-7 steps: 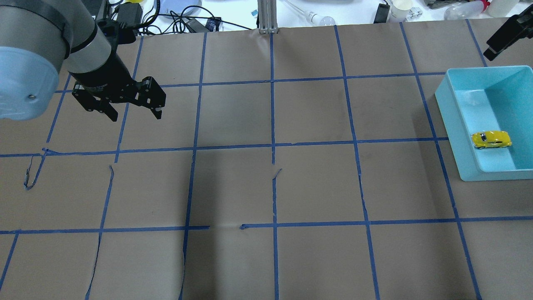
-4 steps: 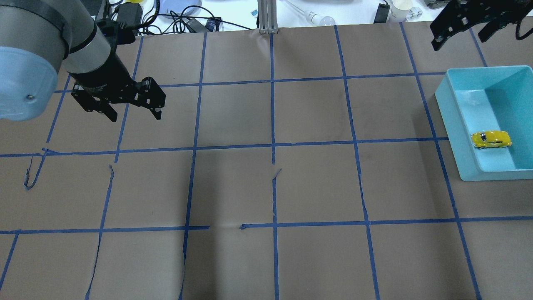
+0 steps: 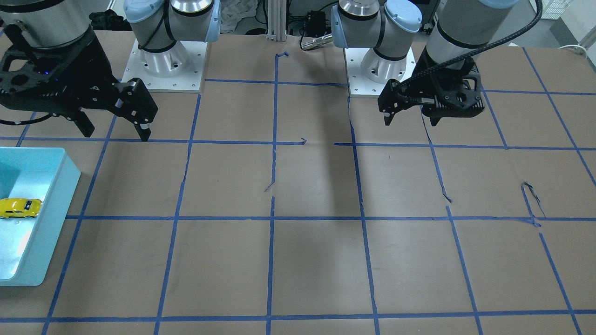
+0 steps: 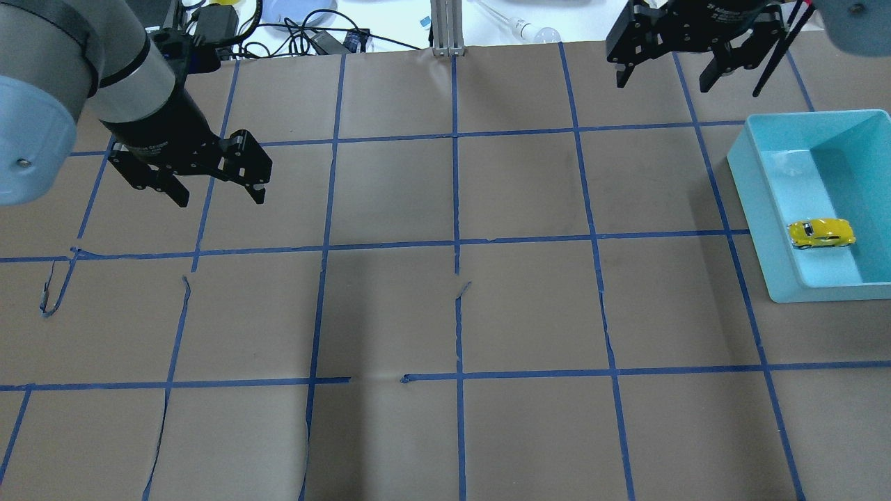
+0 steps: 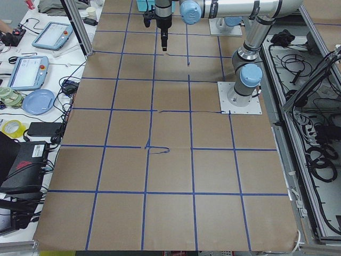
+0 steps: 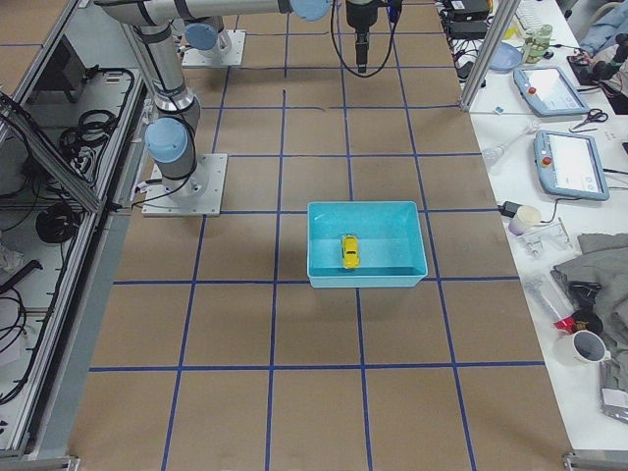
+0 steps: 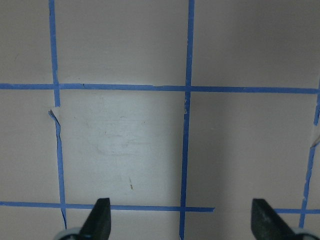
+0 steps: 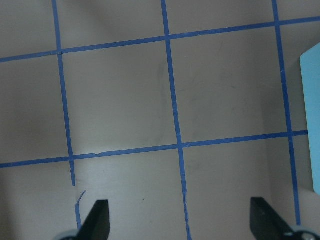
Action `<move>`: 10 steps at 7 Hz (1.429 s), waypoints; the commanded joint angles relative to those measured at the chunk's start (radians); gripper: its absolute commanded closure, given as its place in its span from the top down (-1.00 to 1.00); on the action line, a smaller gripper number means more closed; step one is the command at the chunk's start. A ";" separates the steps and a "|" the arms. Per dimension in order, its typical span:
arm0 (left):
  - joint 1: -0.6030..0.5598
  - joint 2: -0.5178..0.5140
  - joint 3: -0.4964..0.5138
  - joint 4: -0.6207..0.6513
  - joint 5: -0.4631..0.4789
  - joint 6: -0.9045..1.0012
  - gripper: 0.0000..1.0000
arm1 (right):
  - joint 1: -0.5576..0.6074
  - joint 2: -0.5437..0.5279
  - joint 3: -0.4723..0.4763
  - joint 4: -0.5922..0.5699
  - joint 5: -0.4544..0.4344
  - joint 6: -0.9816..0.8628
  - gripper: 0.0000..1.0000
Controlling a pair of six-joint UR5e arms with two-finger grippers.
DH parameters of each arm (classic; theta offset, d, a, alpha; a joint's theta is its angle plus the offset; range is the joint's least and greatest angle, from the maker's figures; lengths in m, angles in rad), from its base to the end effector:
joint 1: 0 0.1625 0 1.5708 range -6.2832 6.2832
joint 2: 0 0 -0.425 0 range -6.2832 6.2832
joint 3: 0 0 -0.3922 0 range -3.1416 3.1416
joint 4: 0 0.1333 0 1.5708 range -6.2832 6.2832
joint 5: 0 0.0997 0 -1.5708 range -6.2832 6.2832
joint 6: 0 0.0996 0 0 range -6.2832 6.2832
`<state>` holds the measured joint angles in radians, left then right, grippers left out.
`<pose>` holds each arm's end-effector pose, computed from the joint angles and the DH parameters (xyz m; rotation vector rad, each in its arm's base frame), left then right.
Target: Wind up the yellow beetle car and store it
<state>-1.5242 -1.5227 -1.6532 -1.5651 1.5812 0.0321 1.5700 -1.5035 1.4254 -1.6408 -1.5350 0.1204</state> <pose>-0.1103 -0.4740 0.4711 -0.0225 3.1319 0.0454 0.1364 -0.5330 0.5334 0.1830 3.0835 -0.2254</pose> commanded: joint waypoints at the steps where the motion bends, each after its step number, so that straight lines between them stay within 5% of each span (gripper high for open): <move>1: -0.002 0.021 0.001 -0.021 -0.006 0.005 1.00 | 0.021 0.002 0.003 -0.005 -0.008 0.048 1.00; 10: -0.016 0.029 -0.008 -0.027 -0.010 0.002 1.00 | 0.022 0.009 0.009 -0.005 -0.007 0.047 1.00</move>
<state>-1.5401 -1.4948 -1.6626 -1.5943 1.5787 0.0338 1.5922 -1.4955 1.4337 -1.6460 -1.5408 0.1672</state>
